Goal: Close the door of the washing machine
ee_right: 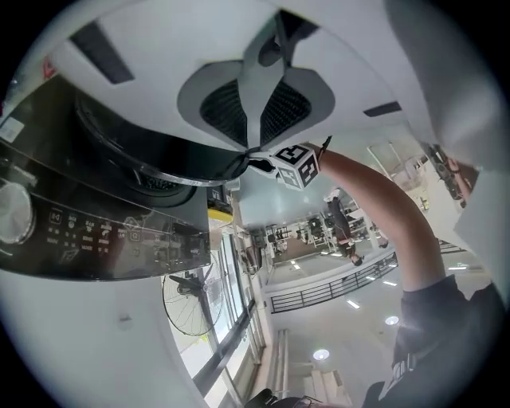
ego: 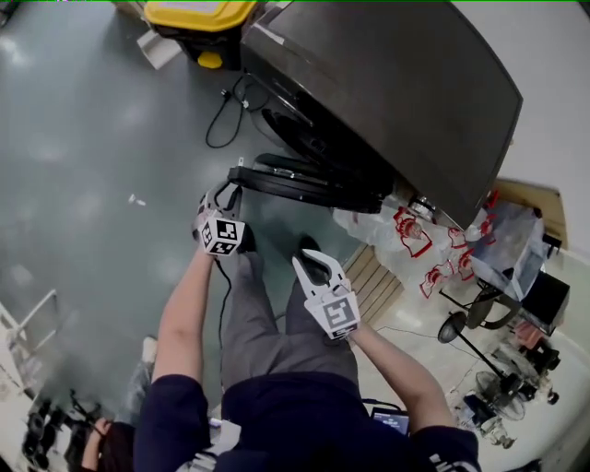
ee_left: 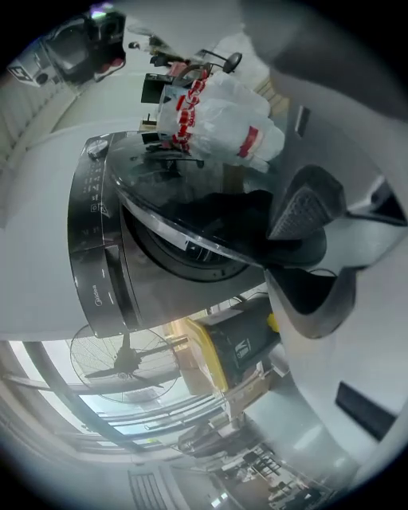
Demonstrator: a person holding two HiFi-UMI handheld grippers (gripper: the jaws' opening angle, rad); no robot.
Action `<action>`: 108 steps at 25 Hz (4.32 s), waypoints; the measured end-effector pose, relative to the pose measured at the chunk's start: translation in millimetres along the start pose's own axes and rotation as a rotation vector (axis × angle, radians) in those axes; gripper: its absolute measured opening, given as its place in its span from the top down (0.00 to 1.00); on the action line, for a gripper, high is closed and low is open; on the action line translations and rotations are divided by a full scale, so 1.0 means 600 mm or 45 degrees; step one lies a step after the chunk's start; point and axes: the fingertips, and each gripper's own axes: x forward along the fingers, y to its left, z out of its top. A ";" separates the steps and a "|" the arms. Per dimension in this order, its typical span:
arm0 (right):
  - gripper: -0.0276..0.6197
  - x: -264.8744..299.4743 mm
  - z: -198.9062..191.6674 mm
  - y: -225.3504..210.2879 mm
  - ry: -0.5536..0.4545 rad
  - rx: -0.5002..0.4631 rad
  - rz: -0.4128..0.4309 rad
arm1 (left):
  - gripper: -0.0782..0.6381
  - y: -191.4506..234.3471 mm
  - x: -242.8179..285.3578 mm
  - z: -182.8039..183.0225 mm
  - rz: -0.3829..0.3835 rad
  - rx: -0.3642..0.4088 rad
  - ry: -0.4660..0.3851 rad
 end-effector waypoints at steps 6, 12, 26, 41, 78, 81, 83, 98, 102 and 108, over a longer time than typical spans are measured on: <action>0.86 0.027 0.036 -0.006 -0.026 0.079 -0.118 | 0.72 0.035 0.048 0.045 -0.085 0.060 -0.014; 0.86 0.027 0.048 -0.039 -0.046 0.143 -0.153 | 0.72 0.055 0.104 0.091 -0.136 0.141 -0.015; 0.86 0.035 0.059 -0.107 -0.024 0.207 -0.199 | 0.72 0.079 0.184 0.167 -0.164 0.148 -0.042; 0.86 0.092 0.093 -0.090 -0.099 0.366 -0.369 | 0.73 0.085 0.204 0.185 -0.273 0.218 -0.061; 0.88 -0.039 0.361 -0.114 -0.441 0.383 -0.758 | 0.82 0.135 -0.173 0.496 -0.378 0.300 -0.646; 0.90 -0.059 0.385 -0.126 -0.472 0.344 -0.831 | 0.84 0.132 -0.202 0.543 -0.409 0.241 -0.716; 0.91 -0.074 0.396 -0.134 -0.486 0.331 -0.850 | 0.85 0.123 -0.217 0.563 -0.427 0.235 -0.724; 0.93 -0.142 0.468 -0.186 -0.669 0.353 -0.866 | 0.86 0.097 -0.287 0.707 -0.418 0.076 -0.837; 0.93 -0.163 0.480 -0.198 -0.678 0.330 -0.883 | 0.86 0.088 -0.290 0.726 -0.427 0.077 -0.855; 0.93 -0.177 0.486 -0.217 -0.690 0.325 -0.918 | 0.86 0.086 -0.292 0.748 -0.438 0.077 -0.877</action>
